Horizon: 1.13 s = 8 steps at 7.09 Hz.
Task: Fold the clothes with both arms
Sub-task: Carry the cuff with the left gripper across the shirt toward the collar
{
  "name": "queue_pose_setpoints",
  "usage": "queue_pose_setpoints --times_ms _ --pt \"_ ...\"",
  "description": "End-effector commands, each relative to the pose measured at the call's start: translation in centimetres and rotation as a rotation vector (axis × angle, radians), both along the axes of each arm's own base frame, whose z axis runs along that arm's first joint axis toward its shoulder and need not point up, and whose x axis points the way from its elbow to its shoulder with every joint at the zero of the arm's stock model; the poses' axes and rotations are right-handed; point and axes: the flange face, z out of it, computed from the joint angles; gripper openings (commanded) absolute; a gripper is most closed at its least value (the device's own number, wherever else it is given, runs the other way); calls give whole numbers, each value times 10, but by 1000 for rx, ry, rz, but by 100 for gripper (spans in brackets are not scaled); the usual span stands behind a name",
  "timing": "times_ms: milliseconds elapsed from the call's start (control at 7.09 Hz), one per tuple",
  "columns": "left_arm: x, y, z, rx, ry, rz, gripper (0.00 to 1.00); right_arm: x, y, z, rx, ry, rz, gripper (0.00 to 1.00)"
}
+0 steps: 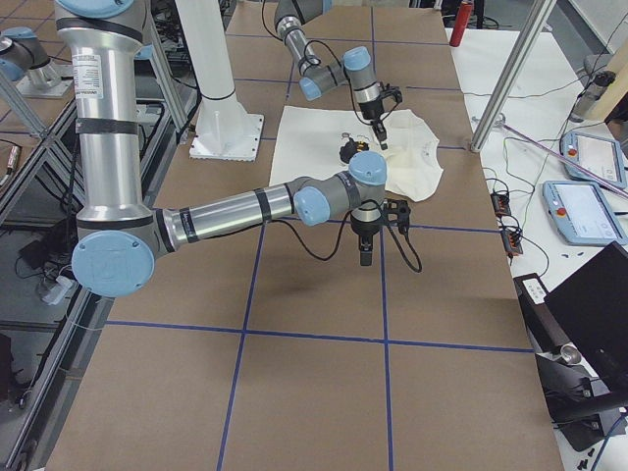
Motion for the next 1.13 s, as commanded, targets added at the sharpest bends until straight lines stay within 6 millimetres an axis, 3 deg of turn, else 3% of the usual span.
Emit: queue_pose_setpoints --times_ms 0,564,705,846,987 --pt "40 19 -26 15 50 -41 99 -3 -5 -10 -14 -14 31 100" --pt "25 10 -19 148 -29 26 100 -18 -7 -20 -45 -49 44 100" --pt "3 11 -10 151 -86 110 100 -43 0 -36 -26 -84 40 100" --pt "-41 10 6 164 -146 154 100 -74 12 -54 -68 -126 78 100" --pt "-81 14 59 179 -227 193 100 -102 28 -73 -85 -158 98 100"
